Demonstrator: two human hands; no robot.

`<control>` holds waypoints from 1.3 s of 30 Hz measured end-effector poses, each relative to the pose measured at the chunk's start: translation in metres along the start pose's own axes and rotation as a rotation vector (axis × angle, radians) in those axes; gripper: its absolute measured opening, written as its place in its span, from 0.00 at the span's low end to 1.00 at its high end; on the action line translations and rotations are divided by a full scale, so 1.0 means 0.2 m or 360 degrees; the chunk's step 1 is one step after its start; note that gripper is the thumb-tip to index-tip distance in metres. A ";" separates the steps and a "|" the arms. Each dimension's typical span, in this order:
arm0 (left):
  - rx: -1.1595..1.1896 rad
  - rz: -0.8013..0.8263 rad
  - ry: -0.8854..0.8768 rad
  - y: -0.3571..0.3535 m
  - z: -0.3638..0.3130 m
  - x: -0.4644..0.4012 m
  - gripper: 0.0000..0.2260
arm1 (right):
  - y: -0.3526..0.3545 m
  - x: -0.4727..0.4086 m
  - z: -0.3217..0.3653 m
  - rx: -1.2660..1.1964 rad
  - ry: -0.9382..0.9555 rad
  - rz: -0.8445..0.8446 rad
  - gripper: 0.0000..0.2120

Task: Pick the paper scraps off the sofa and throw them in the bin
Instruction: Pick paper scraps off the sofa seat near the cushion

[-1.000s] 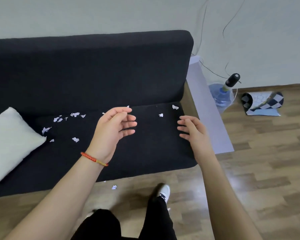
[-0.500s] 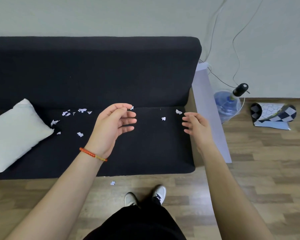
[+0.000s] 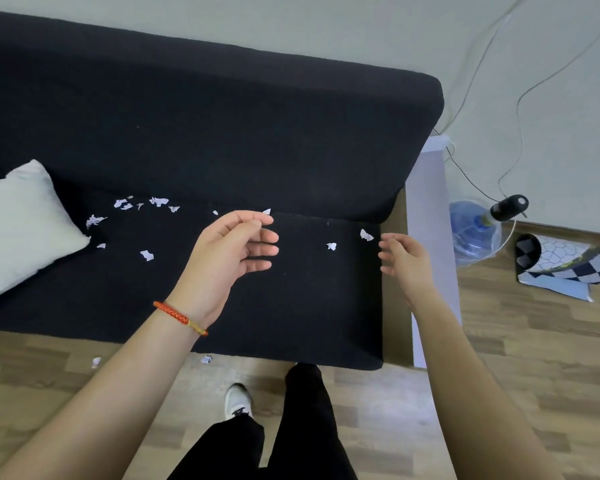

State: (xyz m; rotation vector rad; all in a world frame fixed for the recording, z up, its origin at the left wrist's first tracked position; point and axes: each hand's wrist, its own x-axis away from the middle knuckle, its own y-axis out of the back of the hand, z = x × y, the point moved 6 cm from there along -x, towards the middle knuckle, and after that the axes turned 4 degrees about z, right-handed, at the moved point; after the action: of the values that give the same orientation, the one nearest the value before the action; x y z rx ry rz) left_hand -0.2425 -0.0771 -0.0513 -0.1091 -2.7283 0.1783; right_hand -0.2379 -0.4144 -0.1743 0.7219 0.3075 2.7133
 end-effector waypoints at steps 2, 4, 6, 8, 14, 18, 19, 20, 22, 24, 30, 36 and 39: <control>-0.0004 -0.0052 0.0007 -0.03 0.02 -0.13 0.11 | -0.01 -0.23 -0.08 0.0063 -0.0051 0.0003 0.10; -0.0006 -0.0138 0.0006 -0.07 0.06 -0.25 0.10 | -0.03 -0.46 -0.17 0.0141 -0.0104 -0.0005 0.09; -0.0004 -0.0159 -0.0027 -0.12 0.09 -0.41 0.10 | -0.06 -0.68 -0.26 0.0226 -0.0126 -0.0015 0.08; 0.0004 -0.0177 0.0017 -0.19 0.20 -0.61 0.11 | -0.08 -0.92 -0.40 0.0351 -0.0162 -0.0040 0.08; -0.0025 -0.0275 0.0125 -0.34 0.56 -1.13 0.12 | -0.16 -1.46 -0.80 0.0599 -0.0288 -0.0046 0.12; 0.0034 -0.0281 0.0233 -0.36 0.84 -1.33 0.12 | -0.23 -1.70 -1.03 0.0838 -0.0300 0.0000 0.15; 0.0055 -0.0270 0.0249 -0.36 0.89 -1.35 0.13 | -0.25 -1.73 -1.06 0.0894 -0.0272 0.0016 0.17; 0.0051 -0.0261 0.0261 -0.37 0.94 -1.37 0.13 | -0.27 -1.76 -1.09 0.0951 -0.0239 0.0031 0.18; 0.0023 -0.0241 0.0276 -0.38 1.03 -1.42 0.13 | -0.30 -1.82 -1.15 0.1038 -0.0206 0.0046 0.20; 0.0008 -0.0200 0.0290 -0.41 1.10 -1.47 0.12 | -0.34 -1.84 -1.21 0.1161 -0.0171 0.0054 0.21; 0.0046 -0.0170 0.0276 -0.45 1.21 -1.54 0.12 | -0.34 -1.85 -1.25 0.1102 0.0102 -0.0015 0.14; 0.0139 -0.0117 0.0309 -0.44 1.30 -1.50 0.12 | -0.27 -1.89 -1.26 0.0672 -0.0049 -0.0138 0.10; 0.0174 -0.0116 0.0335 -0.39 1.33 -1.47 0.11 | -0.26 -1.79 -1.26 0.0418 -0.0194 -0.0169 0.10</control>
State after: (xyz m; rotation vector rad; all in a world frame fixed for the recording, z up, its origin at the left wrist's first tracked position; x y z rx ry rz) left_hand -0.0828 -0.2139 -0.3959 0.0024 -2.5028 0.2779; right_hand -0.0589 -0.5244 -0.5626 0.9101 0.6616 2.5427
